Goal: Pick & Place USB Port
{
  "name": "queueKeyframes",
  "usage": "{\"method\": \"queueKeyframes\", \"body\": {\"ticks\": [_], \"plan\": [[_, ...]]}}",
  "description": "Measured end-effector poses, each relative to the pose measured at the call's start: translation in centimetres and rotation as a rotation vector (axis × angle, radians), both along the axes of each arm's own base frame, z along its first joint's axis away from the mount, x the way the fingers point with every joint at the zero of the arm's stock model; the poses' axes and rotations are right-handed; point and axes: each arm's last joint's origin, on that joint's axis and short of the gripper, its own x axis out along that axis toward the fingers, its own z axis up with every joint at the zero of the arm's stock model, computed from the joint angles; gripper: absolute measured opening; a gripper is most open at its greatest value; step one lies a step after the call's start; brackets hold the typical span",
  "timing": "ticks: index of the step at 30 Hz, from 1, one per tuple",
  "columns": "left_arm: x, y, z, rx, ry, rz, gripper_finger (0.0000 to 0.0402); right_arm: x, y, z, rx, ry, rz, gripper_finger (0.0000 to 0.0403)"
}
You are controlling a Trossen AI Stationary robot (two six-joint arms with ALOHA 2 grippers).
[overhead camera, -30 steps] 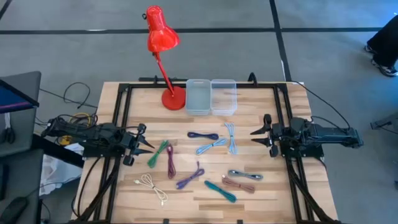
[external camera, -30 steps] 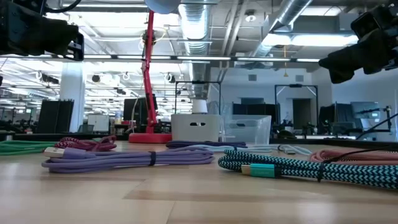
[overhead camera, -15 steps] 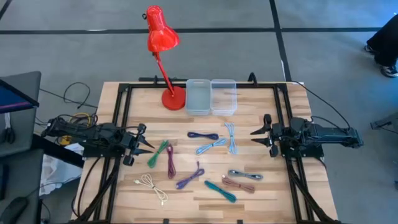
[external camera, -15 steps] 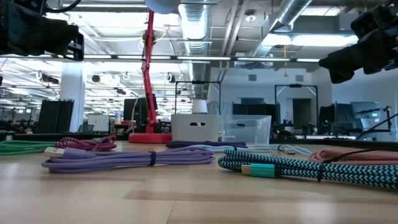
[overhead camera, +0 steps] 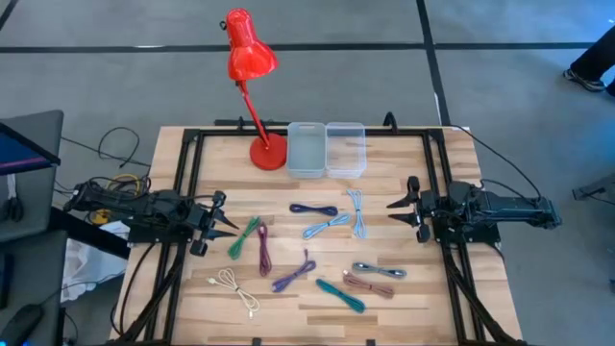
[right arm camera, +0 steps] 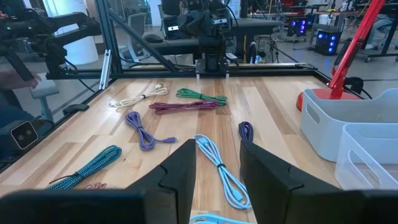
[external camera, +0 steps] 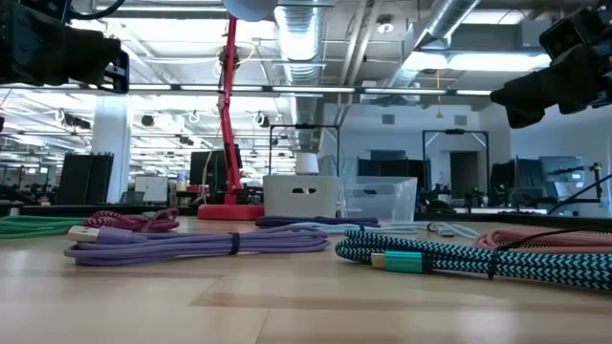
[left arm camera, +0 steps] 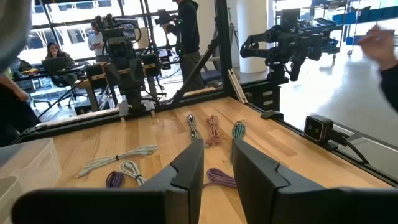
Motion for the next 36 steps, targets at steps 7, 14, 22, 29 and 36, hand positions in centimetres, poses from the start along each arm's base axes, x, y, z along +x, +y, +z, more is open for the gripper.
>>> {"method": "queueKeyframes", "body": {"ticks": [7, 14, 22, 29, 36], "plan": [[0.0, 0.0, 0.01, 0.003, -0.002, 0.0, 0.0084, 0.0, 0.0, 0.0, 0.0, 0.0, 0.0, 0.0118], [0.0, 0.0, 0.06, 0.002, -0.008, 0.0, 0.0084, 0.0, 0.0, 0.0, 0.0, 0.0, 0.0, 0.0118], [0.0, 0.0, 0.13, 0.0, -0.015, 0.0, 0.0084, 0.0, 0.0, 0.0, 0.0, 0.0, 0.0, 0.0118], [0.0, 0.0, 0.14, 0.0, -0.015, 0.001, 0.0084, 0.0, 0.0, 0.01, 0.0, -0.001, 0.0, 0.0118], [0.0, 0.0, 0.21, -0.003, -0.023, 0.0, 0.0084, 0.0, 0.0, 0.01, 0.0, -0.001, 0.0, 0.0118]]}}
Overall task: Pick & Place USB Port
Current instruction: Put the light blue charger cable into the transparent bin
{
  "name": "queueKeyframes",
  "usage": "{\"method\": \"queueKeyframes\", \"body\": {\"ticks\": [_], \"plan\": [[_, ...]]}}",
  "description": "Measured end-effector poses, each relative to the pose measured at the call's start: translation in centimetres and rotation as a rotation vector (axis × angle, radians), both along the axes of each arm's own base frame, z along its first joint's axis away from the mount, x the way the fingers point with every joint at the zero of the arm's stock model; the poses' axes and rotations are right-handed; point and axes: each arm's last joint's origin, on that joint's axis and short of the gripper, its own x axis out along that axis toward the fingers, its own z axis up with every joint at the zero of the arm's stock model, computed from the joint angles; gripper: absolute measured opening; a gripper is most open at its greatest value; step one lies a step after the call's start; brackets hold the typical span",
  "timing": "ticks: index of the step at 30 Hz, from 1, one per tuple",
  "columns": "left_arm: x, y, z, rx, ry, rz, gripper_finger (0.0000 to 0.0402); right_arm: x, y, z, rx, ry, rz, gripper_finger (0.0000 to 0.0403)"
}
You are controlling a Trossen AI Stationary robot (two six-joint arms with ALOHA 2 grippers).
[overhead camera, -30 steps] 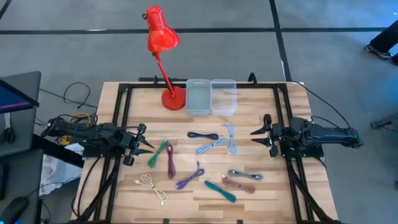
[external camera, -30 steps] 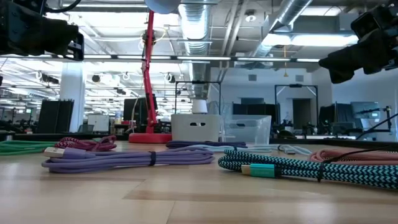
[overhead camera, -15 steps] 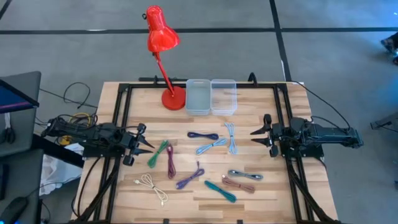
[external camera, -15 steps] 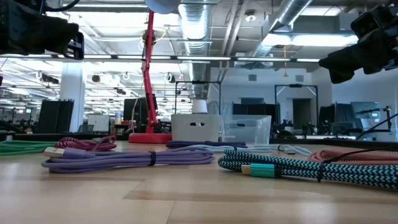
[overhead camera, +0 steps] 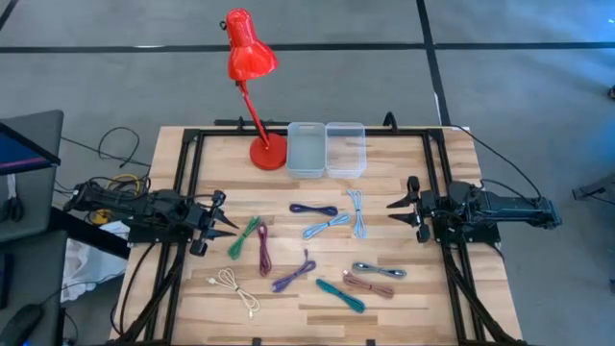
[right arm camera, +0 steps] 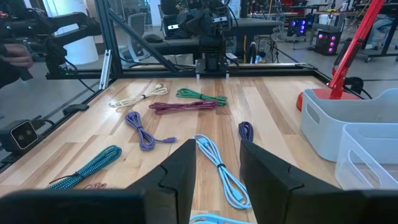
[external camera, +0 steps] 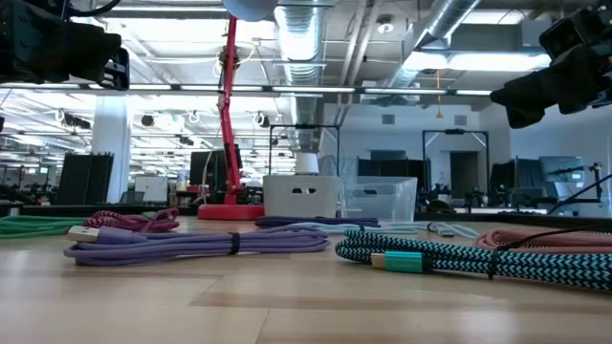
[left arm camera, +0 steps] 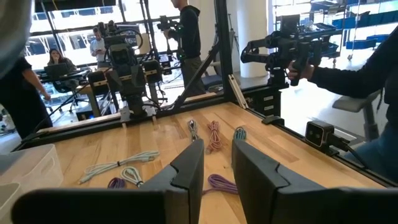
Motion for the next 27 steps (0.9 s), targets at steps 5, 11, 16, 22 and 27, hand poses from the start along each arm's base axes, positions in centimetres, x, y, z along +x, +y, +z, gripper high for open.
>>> {"method": "queueKeyframes", "body": {"ticks": [5, 11, 16, 22, 27], "plan": [[0.0, 0.01, 0.08, -0.004, -0.007, 0.001, 0.0084, 0.0, -0.02, 0.0, 0.0, 0.0, -0.002, 0.0118], [-0.01, 0.0, 0.22, -0.007, -0.022, 0.0, 0.0084, 0.0, -0.02, 0.02, 0.0, -0.003, -0.002, 0.0118], [-0.01, 0.01, 0.22, -0.007, -0.022, 0.0, 0.0084, 0.01, -0.02, 0.02, 0.0, -0.003, -0.002, 0.0118], [-0.01, 0.01, 0.23, -0.008, -0.022, 0.0, 0.0084, 0.01, -0.02, 0.03, 0.0, -0.005, -0.002, 0.0118], [-0.01, 0.0, 0.27, -0.009, -0.027, 0.0, 0.0084, 0.03, -0.04, 0.06, -0.009, -0.011, -0.01, 0.0118]]}}
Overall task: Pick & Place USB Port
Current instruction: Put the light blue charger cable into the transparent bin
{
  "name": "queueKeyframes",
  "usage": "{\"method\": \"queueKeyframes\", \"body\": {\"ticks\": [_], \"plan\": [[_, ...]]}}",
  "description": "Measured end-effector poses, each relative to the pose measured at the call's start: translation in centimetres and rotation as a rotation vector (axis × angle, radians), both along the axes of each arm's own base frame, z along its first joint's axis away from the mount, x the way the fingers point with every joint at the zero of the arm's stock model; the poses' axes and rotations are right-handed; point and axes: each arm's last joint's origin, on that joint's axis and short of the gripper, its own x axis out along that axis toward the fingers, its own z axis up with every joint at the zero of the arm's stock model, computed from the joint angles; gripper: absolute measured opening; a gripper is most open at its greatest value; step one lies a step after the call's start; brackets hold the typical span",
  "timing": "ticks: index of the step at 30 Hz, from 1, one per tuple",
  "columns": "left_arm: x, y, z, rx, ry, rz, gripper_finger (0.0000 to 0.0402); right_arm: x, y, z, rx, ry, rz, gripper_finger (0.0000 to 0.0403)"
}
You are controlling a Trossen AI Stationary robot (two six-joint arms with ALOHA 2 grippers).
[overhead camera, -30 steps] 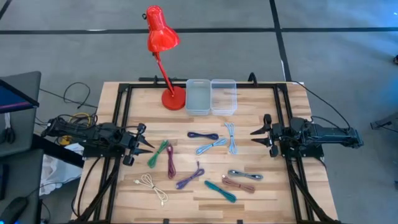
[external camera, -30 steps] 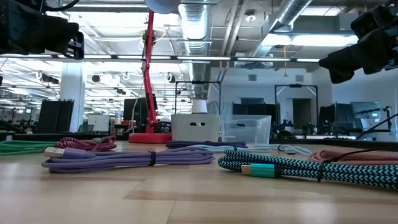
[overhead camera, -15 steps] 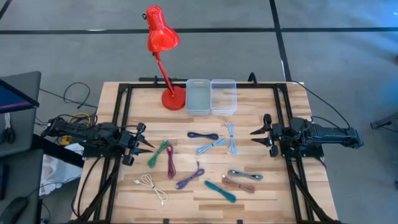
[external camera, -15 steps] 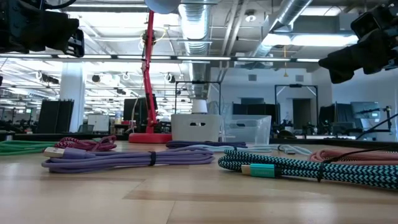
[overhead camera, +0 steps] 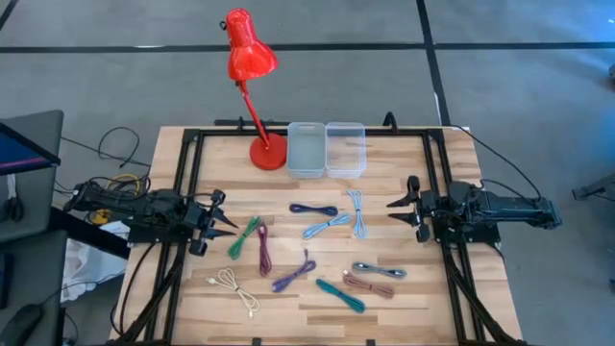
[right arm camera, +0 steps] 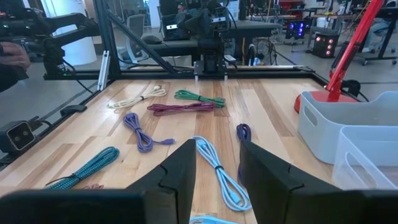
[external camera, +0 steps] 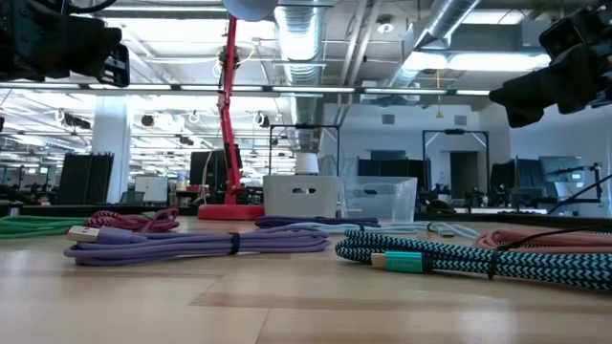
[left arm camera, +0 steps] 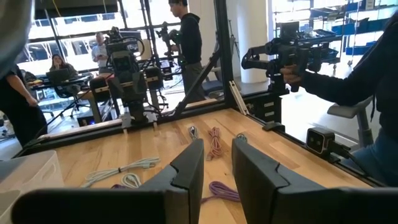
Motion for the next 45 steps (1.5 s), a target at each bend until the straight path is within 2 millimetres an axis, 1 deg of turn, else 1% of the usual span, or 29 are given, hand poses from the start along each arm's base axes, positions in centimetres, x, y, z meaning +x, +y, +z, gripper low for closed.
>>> {"method": "queueKeyframes", "body": {"ticks": [25, 31, 45], "plan": [[-0.01, 0.01, 0.18, -0.004, -0.018, 0.001, 0.0084, 0.0, -0.06, 0.01, -0.002, -0.001, -0.017, 0.0118], [-0.04, 0.01, 0.49, -0.011, -0.05, 0.001, 0.0084, 0.03, -0.07, 0.24, -0.002, -0.025, -0.021, 0.0118], [-0.04, 0.01, 0.51, -0.011, -0.052, 0.001, 0.0084, 0.04, -0.08, 0.52, -0.003, -0.051, -0.023, 0.0118]]}}
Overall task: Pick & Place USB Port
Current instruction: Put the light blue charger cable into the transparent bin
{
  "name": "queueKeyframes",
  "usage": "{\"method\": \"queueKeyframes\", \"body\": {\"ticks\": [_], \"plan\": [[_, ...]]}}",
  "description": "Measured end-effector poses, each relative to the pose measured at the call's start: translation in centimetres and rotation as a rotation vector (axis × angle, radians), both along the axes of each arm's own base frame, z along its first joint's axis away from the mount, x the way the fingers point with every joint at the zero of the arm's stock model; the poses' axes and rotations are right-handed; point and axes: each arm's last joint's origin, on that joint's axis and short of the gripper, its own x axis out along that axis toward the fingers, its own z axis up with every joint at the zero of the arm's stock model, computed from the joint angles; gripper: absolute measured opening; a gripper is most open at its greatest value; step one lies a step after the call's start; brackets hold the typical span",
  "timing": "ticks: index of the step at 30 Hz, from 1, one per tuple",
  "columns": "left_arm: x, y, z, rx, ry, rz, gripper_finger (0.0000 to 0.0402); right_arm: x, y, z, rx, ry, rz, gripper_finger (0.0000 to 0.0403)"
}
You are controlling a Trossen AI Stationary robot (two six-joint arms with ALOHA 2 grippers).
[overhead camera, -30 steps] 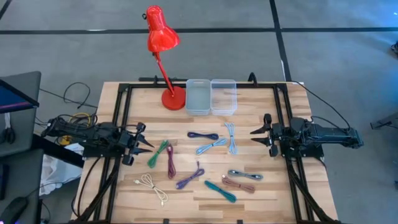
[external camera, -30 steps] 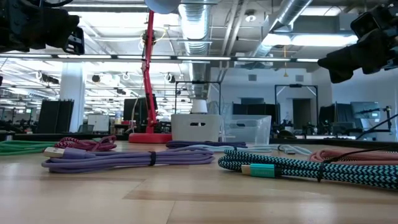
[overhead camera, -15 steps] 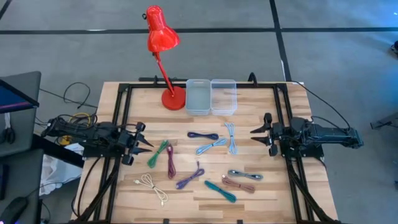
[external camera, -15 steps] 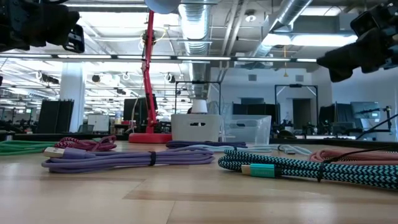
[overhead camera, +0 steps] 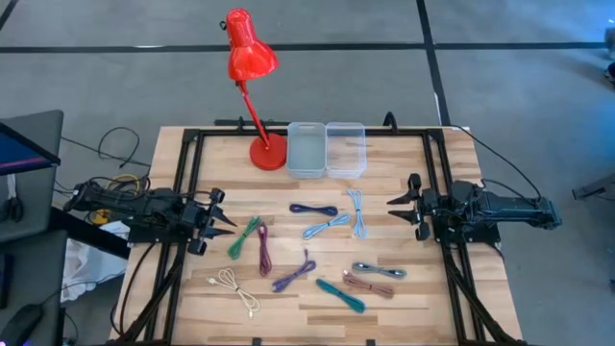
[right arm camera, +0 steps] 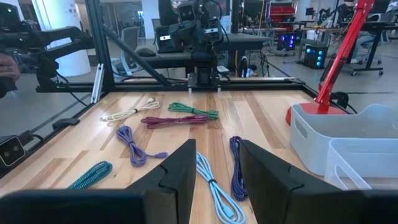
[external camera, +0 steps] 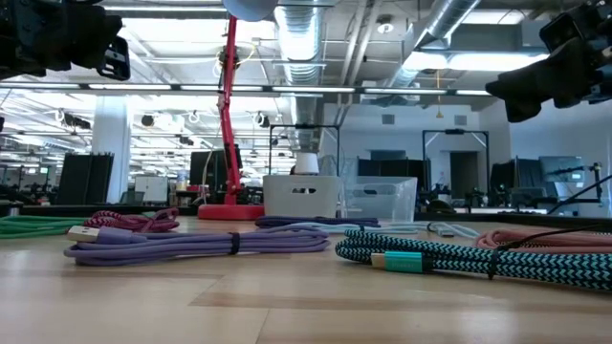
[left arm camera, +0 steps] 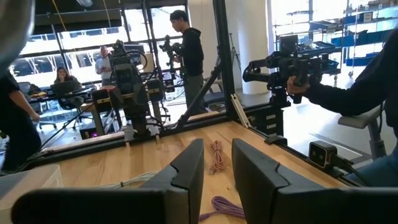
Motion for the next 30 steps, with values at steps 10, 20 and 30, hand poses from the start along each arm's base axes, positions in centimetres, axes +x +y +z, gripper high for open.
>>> {"method": "queueKeyframes", "body": {"ticks": [10, 20, 30], "plan": [[0.0, 0.0, 0.0, 0.0, 0.0, 0.0, 0.0084, 0.0, 0.0, 0.12, 0.01, -0.011, 0.0, 0.0118], [-0.01, 0.18, 0.44, -0.045, -0.034, 0.055, 0.0084, 0.01, -0.08, 0.31, 0.135, -0.033, -0.036, 0.0118], [0.35, 0.61, 0.25, -0.144, 0.008, 0.218, 0.0082, 0.01, 0.22, 0.88, 0.208, -0.088, 0.004, 0.0118]]}}
